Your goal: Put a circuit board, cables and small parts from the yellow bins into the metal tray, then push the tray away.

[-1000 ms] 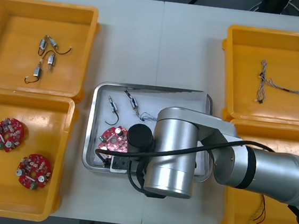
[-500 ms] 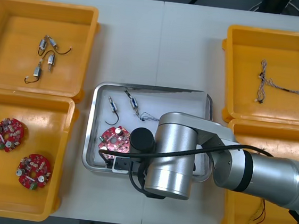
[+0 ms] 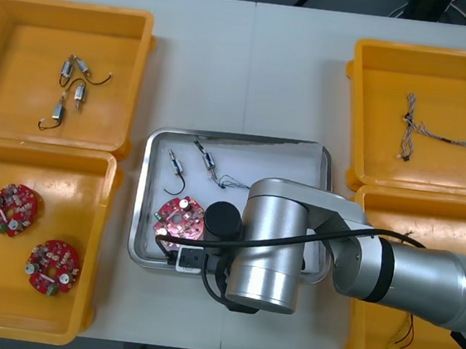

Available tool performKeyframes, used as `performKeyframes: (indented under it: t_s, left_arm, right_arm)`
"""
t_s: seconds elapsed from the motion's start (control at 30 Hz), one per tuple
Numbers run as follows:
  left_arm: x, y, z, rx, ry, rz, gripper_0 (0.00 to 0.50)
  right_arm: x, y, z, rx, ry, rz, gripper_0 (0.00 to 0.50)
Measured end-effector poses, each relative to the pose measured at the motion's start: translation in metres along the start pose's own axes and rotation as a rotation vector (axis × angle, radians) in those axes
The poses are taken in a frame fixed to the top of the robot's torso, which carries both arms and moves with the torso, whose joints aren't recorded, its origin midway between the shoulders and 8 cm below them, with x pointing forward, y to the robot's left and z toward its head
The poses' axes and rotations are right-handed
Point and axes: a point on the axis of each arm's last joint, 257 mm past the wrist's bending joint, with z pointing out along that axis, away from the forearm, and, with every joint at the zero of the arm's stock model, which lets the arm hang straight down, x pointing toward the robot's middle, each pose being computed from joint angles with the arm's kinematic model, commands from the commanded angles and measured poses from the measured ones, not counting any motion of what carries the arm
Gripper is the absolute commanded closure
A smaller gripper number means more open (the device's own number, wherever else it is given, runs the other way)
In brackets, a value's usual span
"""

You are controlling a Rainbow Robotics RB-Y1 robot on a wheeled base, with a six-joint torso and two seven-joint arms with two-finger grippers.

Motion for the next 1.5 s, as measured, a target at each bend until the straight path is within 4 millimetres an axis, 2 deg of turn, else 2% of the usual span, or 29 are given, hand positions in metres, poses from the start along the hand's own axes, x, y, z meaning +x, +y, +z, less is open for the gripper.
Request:
performKeyframes:
  t_s: [0.03,0.07,0.13,0.2,0.5,0.8,1.13,1.37,1.5]
  left_arm:
    - [0.0,0.0,0.0,0.0,0.0,0.0,0.0]
    - [0.0,0.0,0.0,0.0,0.0,0.0,0.0]
    - [0.0,0.0,0.0,0.0,0.0,0.0,0.0]
    - [0.0,0.0,0.0,0.0,0.0,0.0,0.0]
    - [0.0,0.0,0.0,0.0,0.0,0.0,0.0]
    - [0.0,0.0,0.0,0.0,0.0,0.0,0.0]
    - [0.0,0.0,0.0,0.0,0.0,0.0,0.0]
    - [0.0,0.0,0.0,0.0,0.0,0.0,0.0]
    - [0.0,0.0,0.0,0.0,0.0,0.0,0.0]
  right_arm:
    - [0.0,0.0,0.0,0.0,-0.001,0.0,0.153]
    - [0.0,0.0,0.0,0.0,-0.002,0.0,0.217]
    - [-0.001,0.0,0.0,0.0,-0.002,-0.003,0.413]
    - [-0.001,0.0,0.0,-0.001,-0.003,-0.017,0.495]
    - [-0.001,0.0,0.0,0.003,-0.004,-0.035,0.5]
    - [-0.001,-0.017,-0.004,0.053,0.001,-0.04,0.5]
    - [0.002,-0.062,-0.029,0.13,0.004,-0.037,0.5]
    - [0.002,-0.103,-0.05,0.207,-0.025,-0.026,0.5]
    - [0.003,-0.128,-0.053,0.244,-0.033,-0.003,0.5]
